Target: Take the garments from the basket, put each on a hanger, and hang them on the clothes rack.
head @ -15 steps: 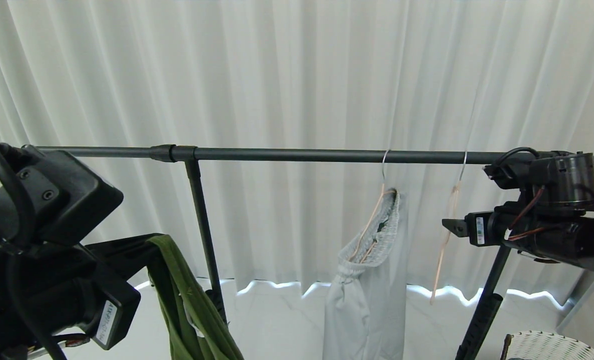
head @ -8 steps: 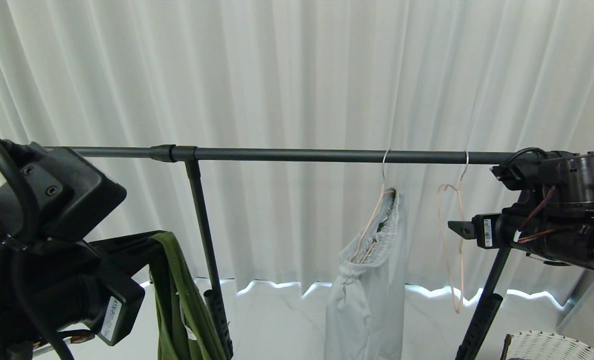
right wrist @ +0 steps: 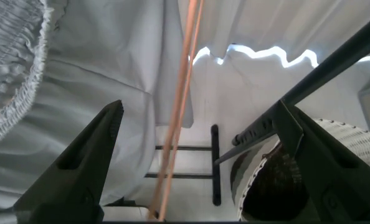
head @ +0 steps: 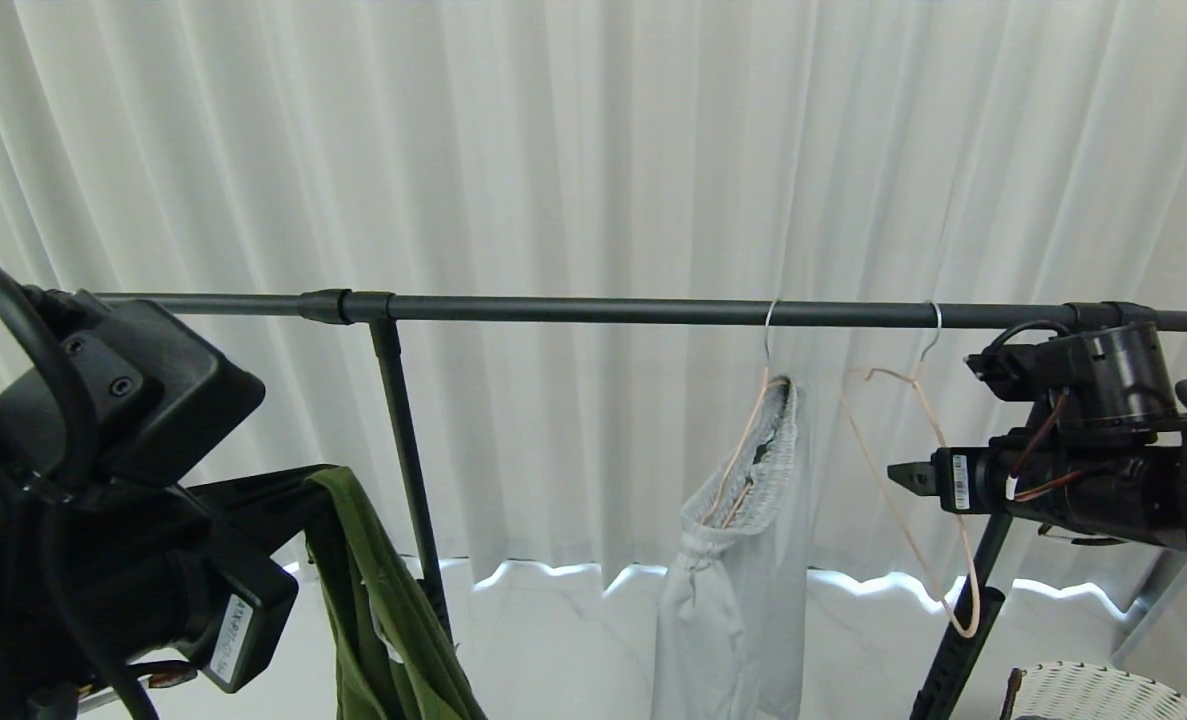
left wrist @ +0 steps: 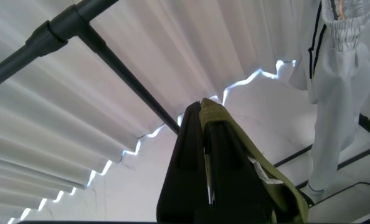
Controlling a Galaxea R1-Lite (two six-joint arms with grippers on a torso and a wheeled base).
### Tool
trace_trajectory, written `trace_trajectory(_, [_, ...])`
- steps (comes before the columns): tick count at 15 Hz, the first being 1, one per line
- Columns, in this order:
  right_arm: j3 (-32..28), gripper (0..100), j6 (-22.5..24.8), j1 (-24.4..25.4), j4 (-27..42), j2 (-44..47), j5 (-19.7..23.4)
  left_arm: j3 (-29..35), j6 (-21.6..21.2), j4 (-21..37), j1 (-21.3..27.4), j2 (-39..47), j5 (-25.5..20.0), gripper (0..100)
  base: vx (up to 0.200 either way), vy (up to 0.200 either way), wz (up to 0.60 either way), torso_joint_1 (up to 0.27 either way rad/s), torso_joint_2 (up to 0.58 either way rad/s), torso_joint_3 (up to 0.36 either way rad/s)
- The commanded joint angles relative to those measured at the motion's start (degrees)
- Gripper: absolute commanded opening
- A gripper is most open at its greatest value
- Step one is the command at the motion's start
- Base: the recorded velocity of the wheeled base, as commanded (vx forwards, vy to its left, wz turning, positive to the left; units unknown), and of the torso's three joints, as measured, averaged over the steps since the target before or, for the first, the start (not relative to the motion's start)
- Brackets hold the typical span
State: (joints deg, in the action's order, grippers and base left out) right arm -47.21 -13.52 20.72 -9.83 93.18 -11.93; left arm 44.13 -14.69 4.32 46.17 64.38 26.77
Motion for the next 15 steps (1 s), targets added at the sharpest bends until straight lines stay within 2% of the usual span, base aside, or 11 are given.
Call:
trace_trajectory(1, [-0.7, 100, 0.0, 0.0, 0.1, 1.6, 0.0, 0.1, 0.2, 0.0, 0.0, 0.2, 0.0, 0, 0.0, 0.0, 0.0, 0.0, 0.0, 0.0])
trace_trajectory(7, [-1.0, 100, 0.0, -0.4, 0.2, 3.3, -0.3, 0.1, 0.1, 0.0, 0.0, 0.6, 0.0, 0, 0.0, 0.0, 0.0, 0.0, 0.0, 0.0])
trace_trajectory(8, [-1.0, 0, 0.0, -0.7, 0.7, 3.3, -0.4, 0.1, 0.1, 0.0, 0.0, 0.7, 0.1, 0, 0.0, 0.0, 0.0, 0.0, 0.0, 0.0])
trace_trajectory(10, [-1.6, 0, 0.0, -1.5, 4.5, 2.9, -0.3, 0.2, 0.1, 0.0, 0.0, 0.6, 0.1, 0, 0.0, 0.0, 0.0, 0.0, 0.0, 0.0])
trace_trajectory(15, [-2.4, 0, 0.0, -2.6, 4.6, 2.6, -0.1, 0.3, 0.1, -0.5, 0.0, 0.6, 0.1, 0, 0.0, 0.0, 0.0, 0.0, 0.0, 0.0])
